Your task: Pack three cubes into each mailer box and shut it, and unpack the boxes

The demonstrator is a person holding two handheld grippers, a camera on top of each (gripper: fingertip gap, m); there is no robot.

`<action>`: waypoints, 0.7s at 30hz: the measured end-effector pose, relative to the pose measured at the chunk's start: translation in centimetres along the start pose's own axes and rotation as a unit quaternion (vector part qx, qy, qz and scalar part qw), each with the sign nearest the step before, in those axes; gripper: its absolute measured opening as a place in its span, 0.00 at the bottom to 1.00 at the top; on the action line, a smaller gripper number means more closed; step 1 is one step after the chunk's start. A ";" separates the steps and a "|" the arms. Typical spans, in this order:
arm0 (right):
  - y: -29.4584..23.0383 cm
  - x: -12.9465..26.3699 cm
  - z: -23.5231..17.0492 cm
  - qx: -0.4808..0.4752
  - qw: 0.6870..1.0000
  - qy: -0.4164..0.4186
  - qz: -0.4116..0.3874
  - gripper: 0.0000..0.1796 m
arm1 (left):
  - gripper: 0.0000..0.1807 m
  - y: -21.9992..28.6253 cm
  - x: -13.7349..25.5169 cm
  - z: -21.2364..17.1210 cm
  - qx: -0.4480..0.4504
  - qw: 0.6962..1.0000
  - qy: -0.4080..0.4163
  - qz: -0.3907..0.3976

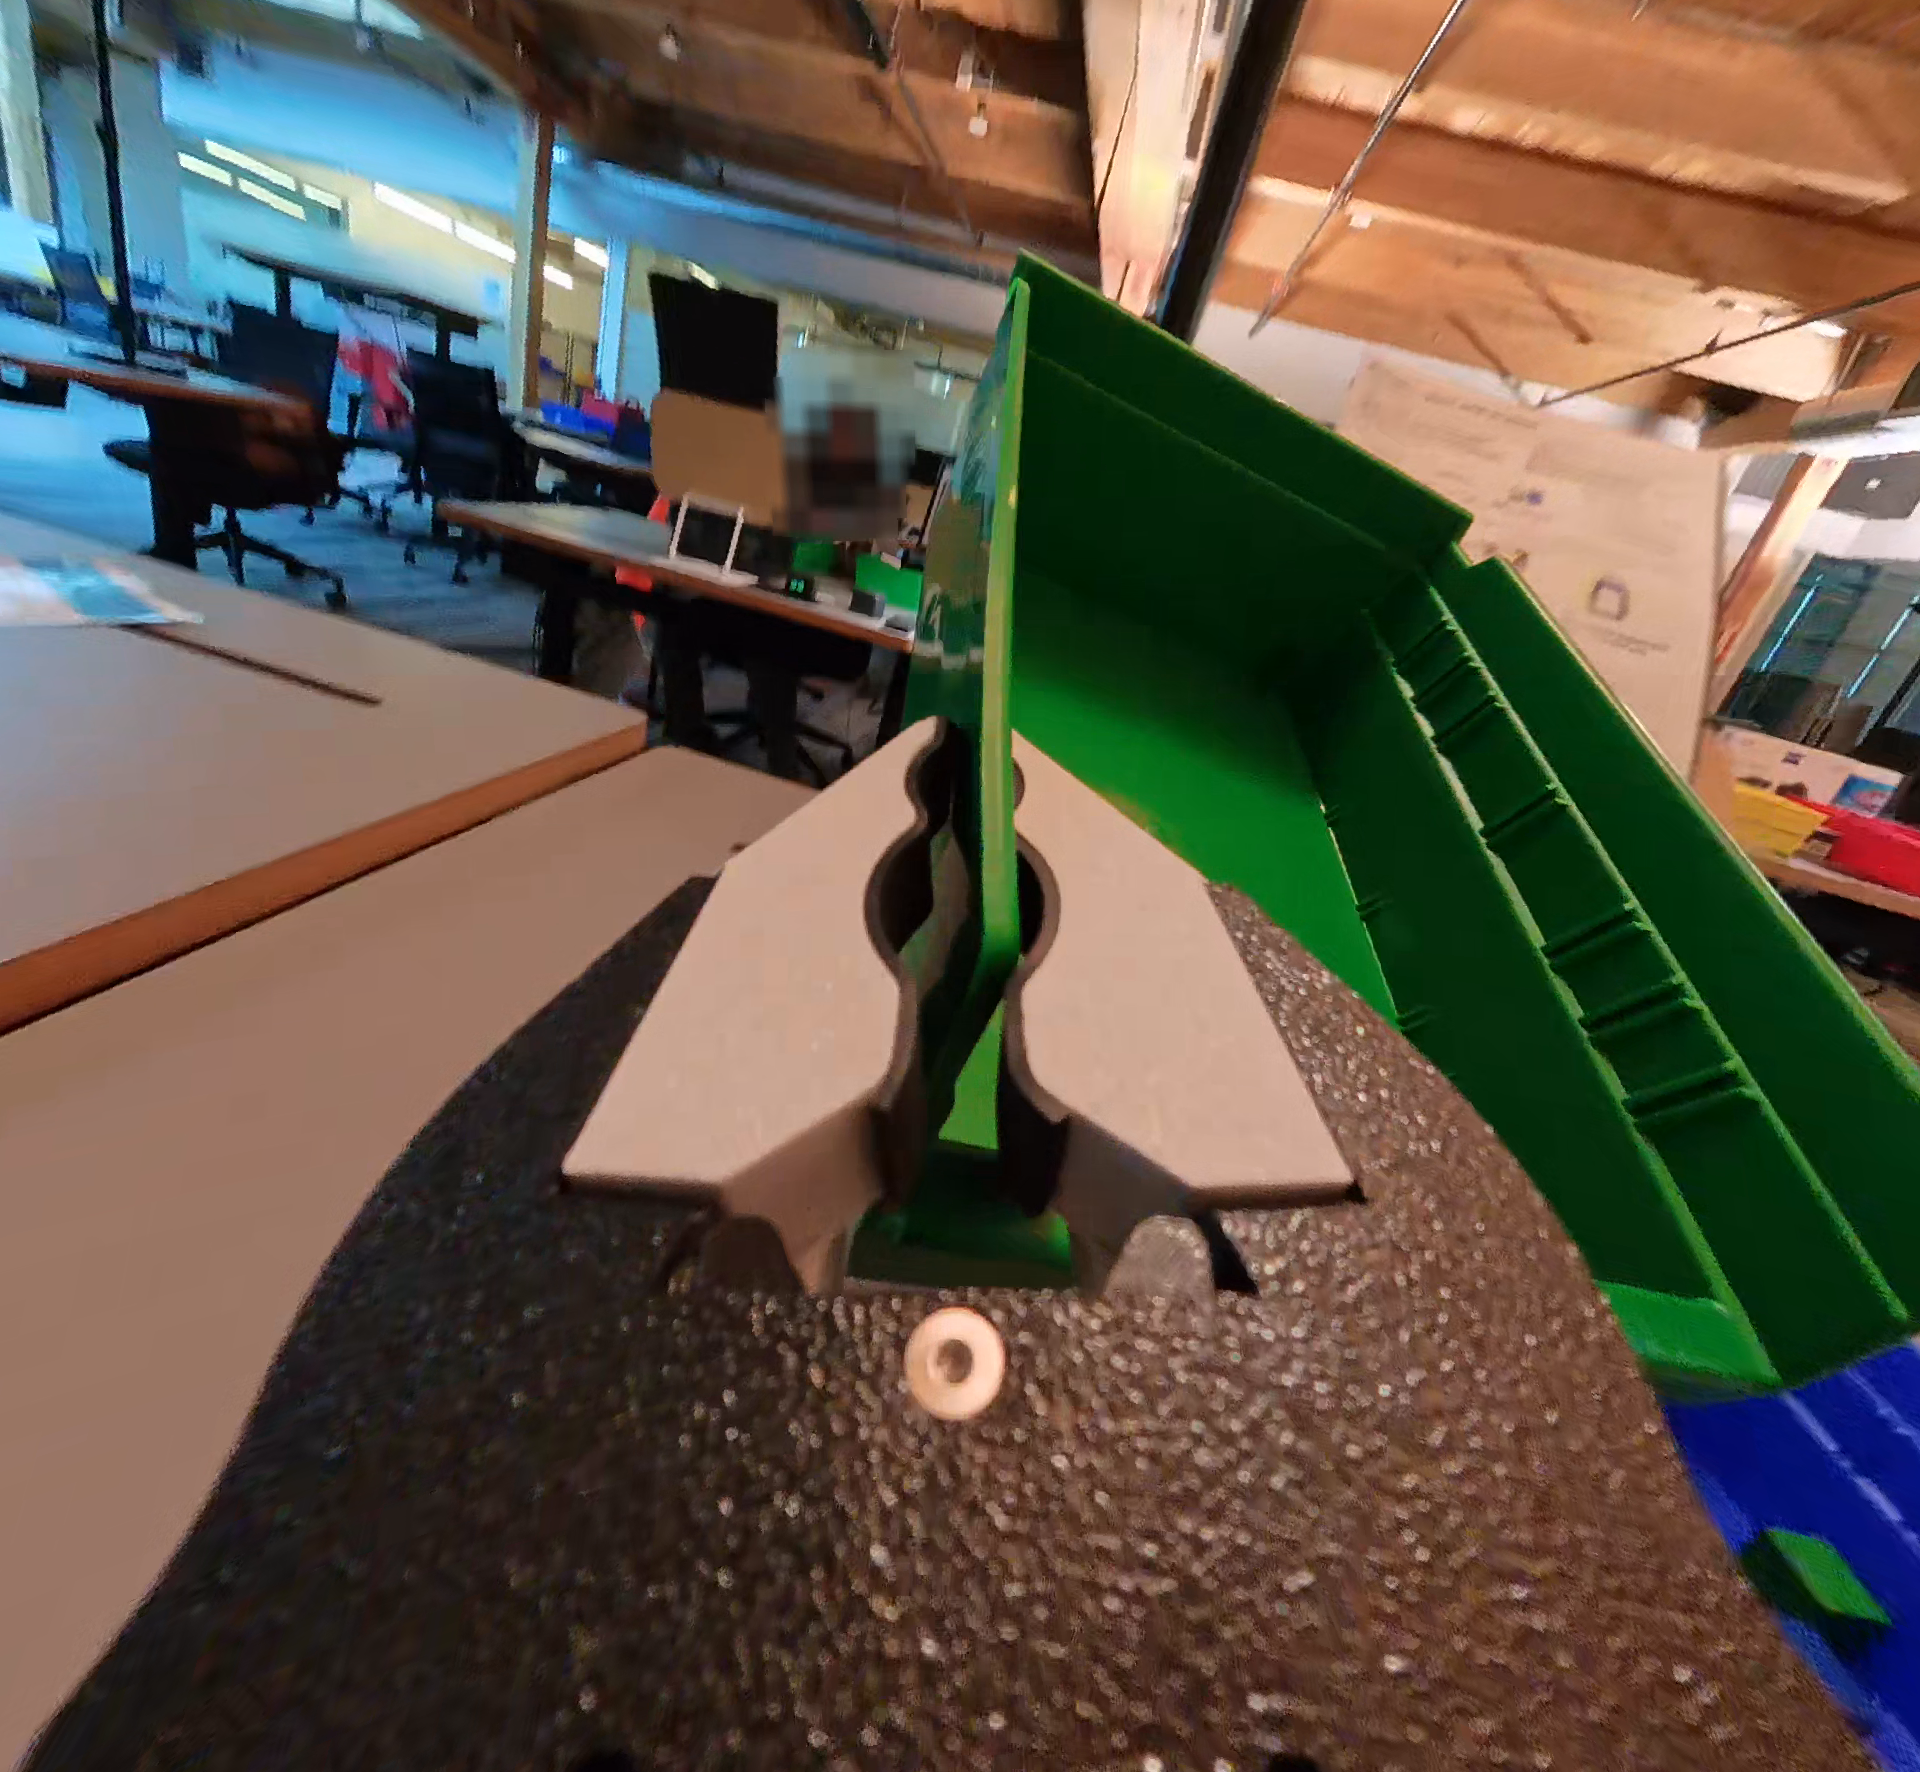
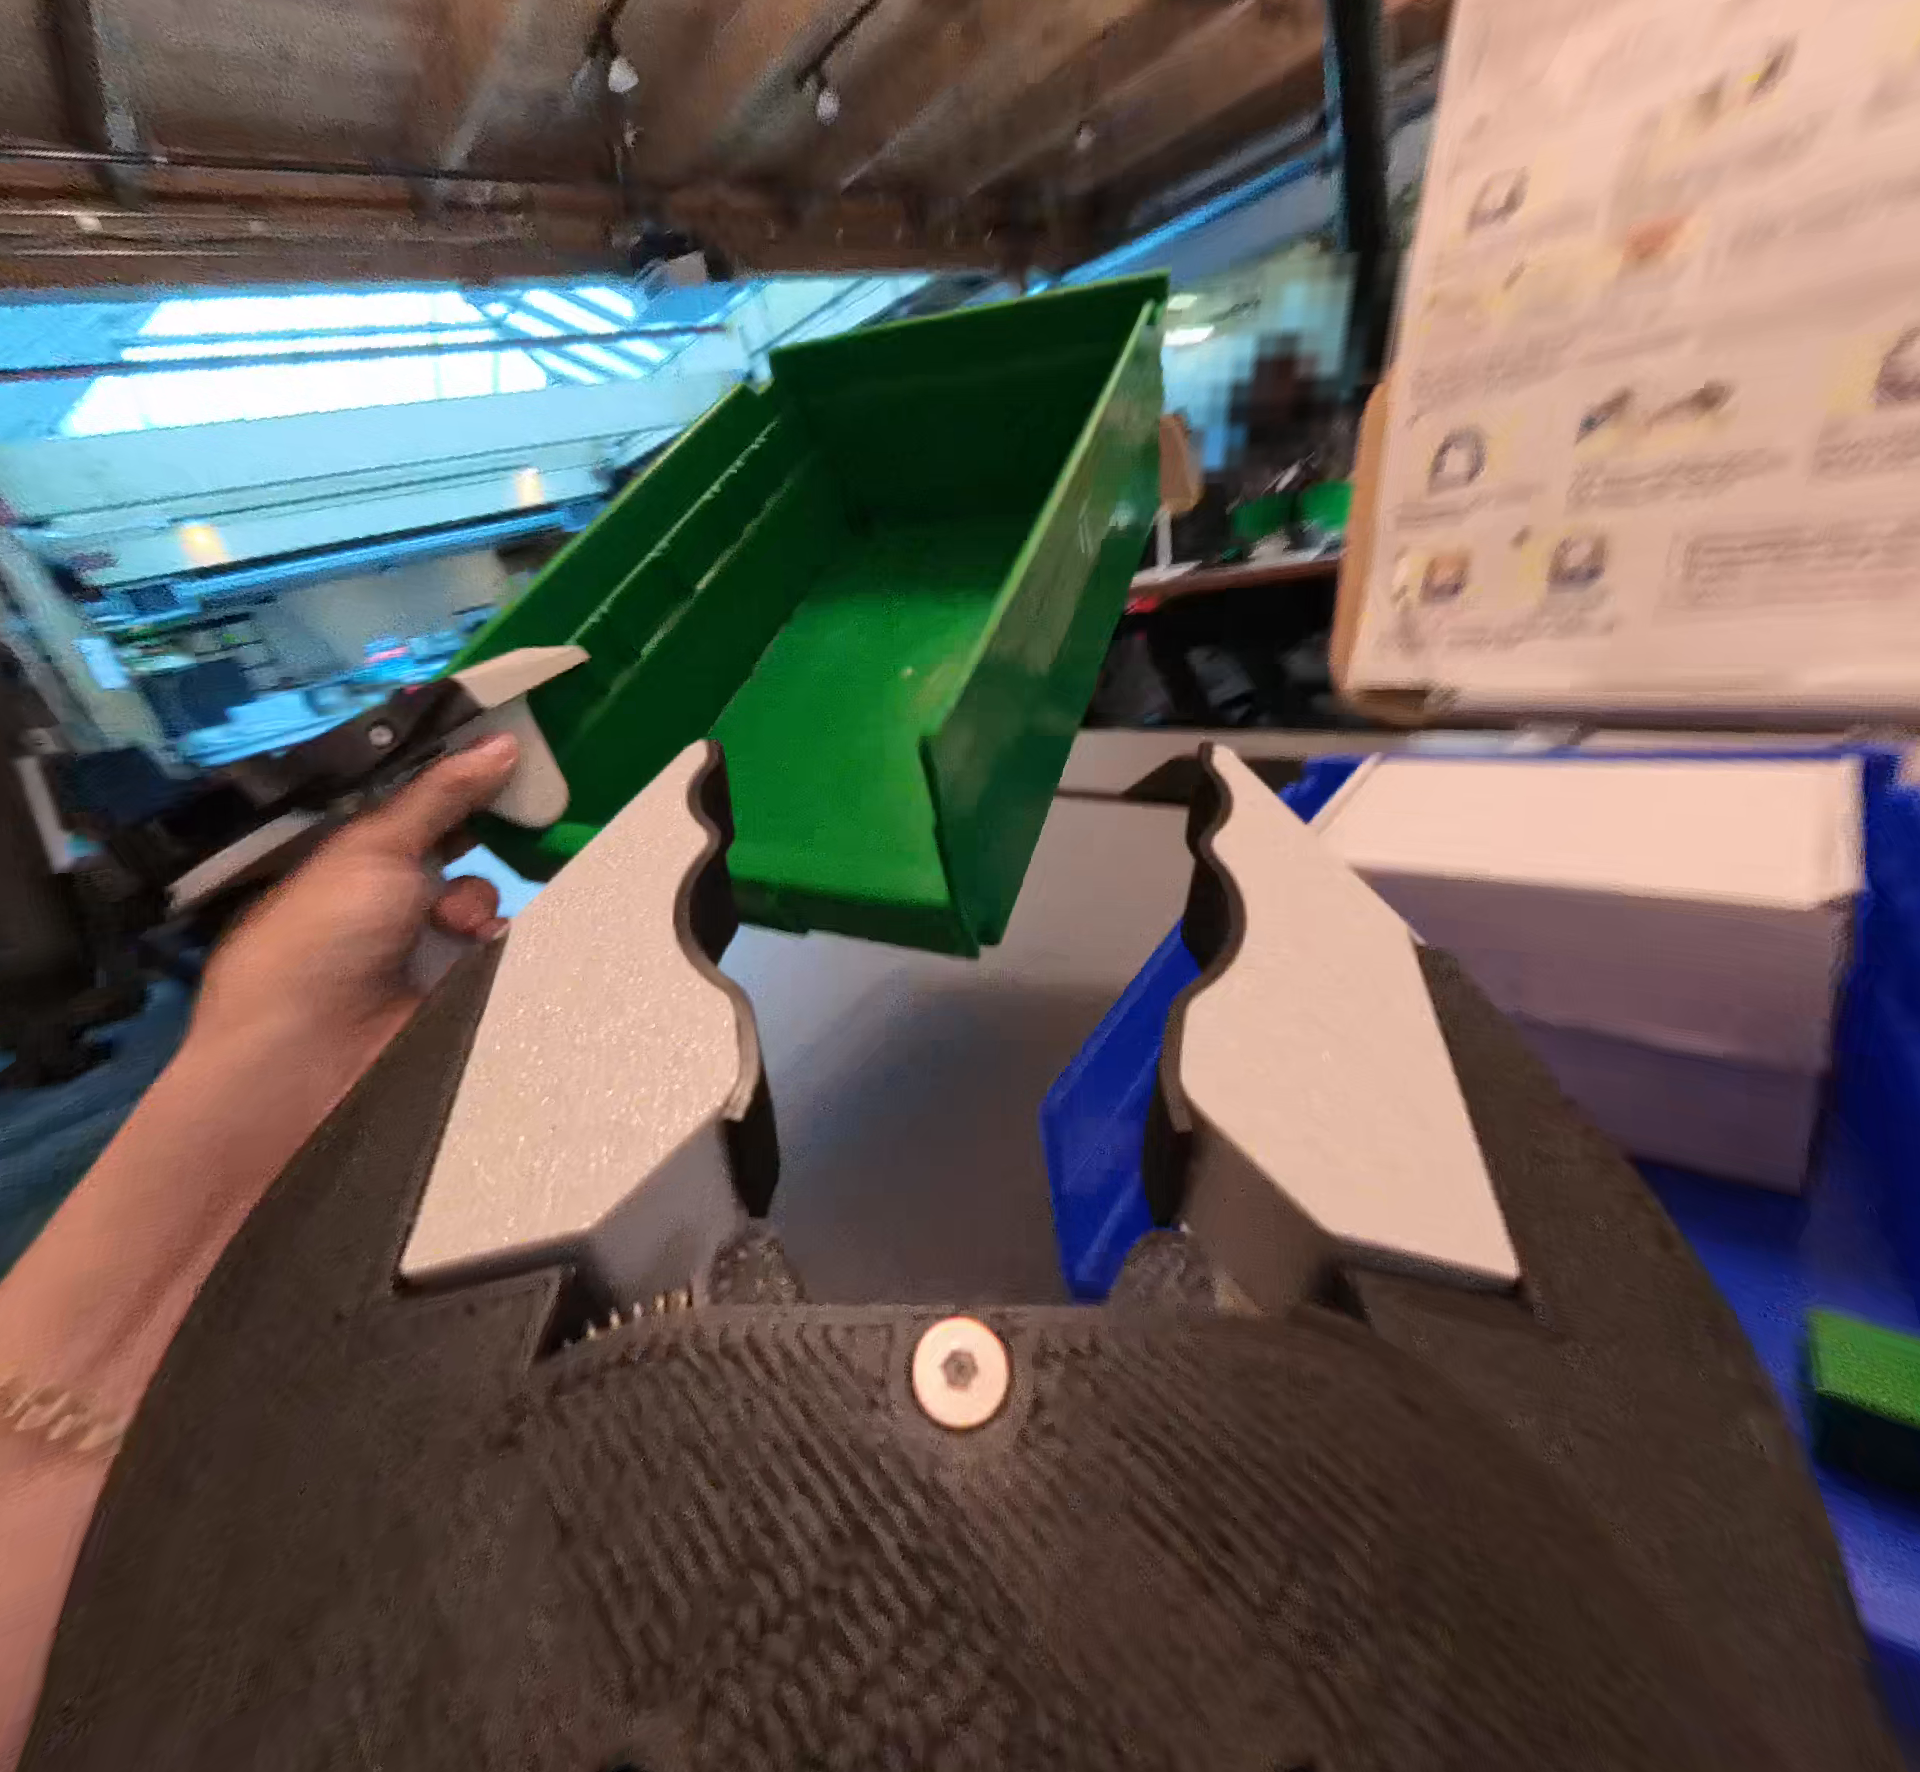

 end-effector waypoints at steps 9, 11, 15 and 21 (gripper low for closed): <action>7.5 0.9 2.7 0.054 0.985 0.029 -0.160 0.06 | 0.01 13.1 4.1 -0.6 -0.037 0.990 0.096 -0.099; 9.6 2.1 3.1 0.059 0.979 0.031 -0.191 0.02 | 0.04 15.5 4.8 -1.3 -0.040 0.986 0.100 -0.123; 13.3 3.8 3.7 0.010 0.979 0.025 -0.201 0.01 | 0.10 19.4 5.2 -2.5 -0.046 0.980 0.097 -0.169; 18.4 7.2 7.3 0.085 0.953 0.033 -0.288 0.02 | 0.24 22.3 6.2 -4.0 -0.105 0.956 0.106 -0.253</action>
Point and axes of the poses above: each gripper's, where its closed fingertips meet, x back along the fingers, z out of its top, y = z × x across the jaws, the point moved 6 cm from there along x, back along the fingers, and after that the axes turned 2 degrees about z, right-handed, at the moved point
